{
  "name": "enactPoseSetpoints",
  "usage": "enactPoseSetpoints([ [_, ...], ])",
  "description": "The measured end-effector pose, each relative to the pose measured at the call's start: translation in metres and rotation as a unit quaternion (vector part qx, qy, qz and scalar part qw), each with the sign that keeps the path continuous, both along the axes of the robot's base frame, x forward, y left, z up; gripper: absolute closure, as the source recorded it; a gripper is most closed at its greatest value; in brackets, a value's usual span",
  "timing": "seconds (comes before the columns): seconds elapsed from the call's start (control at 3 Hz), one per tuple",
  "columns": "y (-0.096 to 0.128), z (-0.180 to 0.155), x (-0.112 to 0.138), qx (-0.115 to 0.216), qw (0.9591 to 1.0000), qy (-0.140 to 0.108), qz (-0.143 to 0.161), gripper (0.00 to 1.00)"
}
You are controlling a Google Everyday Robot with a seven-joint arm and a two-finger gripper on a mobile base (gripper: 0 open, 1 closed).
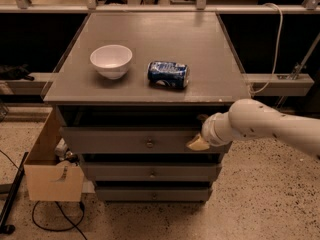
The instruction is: Open top drawer
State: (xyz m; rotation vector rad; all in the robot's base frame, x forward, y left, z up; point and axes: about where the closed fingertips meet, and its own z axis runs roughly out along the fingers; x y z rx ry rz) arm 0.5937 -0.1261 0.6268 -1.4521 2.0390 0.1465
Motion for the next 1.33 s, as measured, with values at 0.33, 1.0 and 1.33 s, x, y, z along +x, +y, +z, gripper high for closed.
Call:
enactPoseSetpoints([
  [0.33,0.000,0.000,0.000,0.000,1.0000,0.000,0.000,0.69],
  [1.0,0.000,0.014,0.007,0.000,1.0000,0.000,0.000,1.00],
  [1.33,-0.006,0.018,-0.006,0.003,1.0000,0.008,-0.004,1.00],
])
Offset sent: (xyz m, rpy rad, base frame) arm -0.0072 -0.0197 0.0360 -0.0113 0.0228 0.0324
